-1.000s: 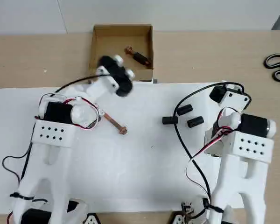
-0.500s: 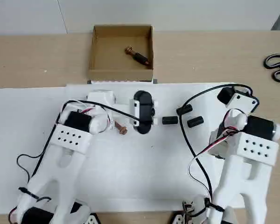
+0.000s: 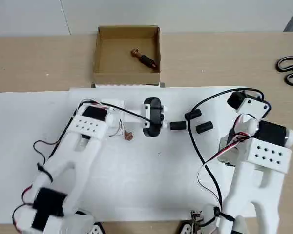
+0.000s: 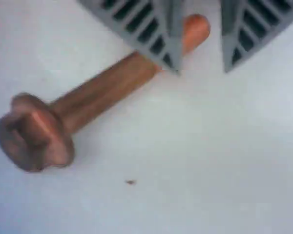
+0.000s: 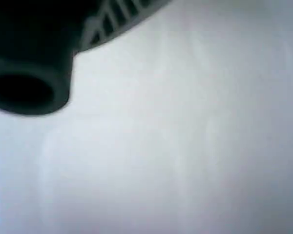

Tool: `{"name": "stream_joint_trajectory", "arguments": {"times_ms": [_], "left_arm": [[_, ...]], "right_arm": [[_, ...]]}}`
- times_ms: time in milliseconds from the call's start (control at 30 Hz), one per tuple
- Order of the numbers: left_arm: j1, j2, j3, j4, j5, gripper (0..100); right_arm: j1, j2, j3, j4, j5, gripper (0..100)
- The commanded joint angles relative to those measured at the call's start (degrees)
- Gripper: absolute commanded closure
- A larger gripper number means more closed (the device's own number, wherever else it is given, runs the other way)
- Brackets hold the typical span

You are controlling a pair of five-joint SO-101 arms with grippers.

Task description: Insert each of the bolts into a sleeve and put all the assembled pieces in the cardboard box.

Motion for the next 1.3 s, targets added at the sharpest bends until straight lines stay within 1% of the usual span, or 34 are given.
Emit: {"name": "stream_joint_trajectory", "arguments": {"times_ms": [0,100,267,500,600,900,1100,1267], "left_arm": [[-0.7,1.5,-3.9,-0.2,0.3,93],[-1.0,2.3,-5.1,0.0,0.3,93],[-0.6,2.5,-6.4,5.8,0.1,92],[-0.6,2.7,-6.2,6.0,-1.4,92],[-0.6,5.8,-6.9,5.9,-1.5,92],[-0.6,16.7,-14.9,6.3,-1.5,92],[1.0,17.9,-19.2,16.1,-1.5,92],[1.0,15.2,-21.8,17.3,-1.4,92]], "right_arm": [[0.3,-1.4,0.1,-0.2,-0.4,99.7],[0.3,-1.4,0.1,-0.4,-0.4,99.7],[0.3,-1.4,0.6,-0.7,-0.4,99.7],[0.3,-1.4,0.6,-0.7,-0.4,99.7],[0.4,-1.5,0.6,-0.7,-0.4,99.7],[0.5,-1.4,0.6,-0.7,-0.4,99.7],[0.5,-1.4,0.6,-0.7,-0.4,99.6],[0.5,-1.4,0.6,-0.9,-0.4,99.6]]}}
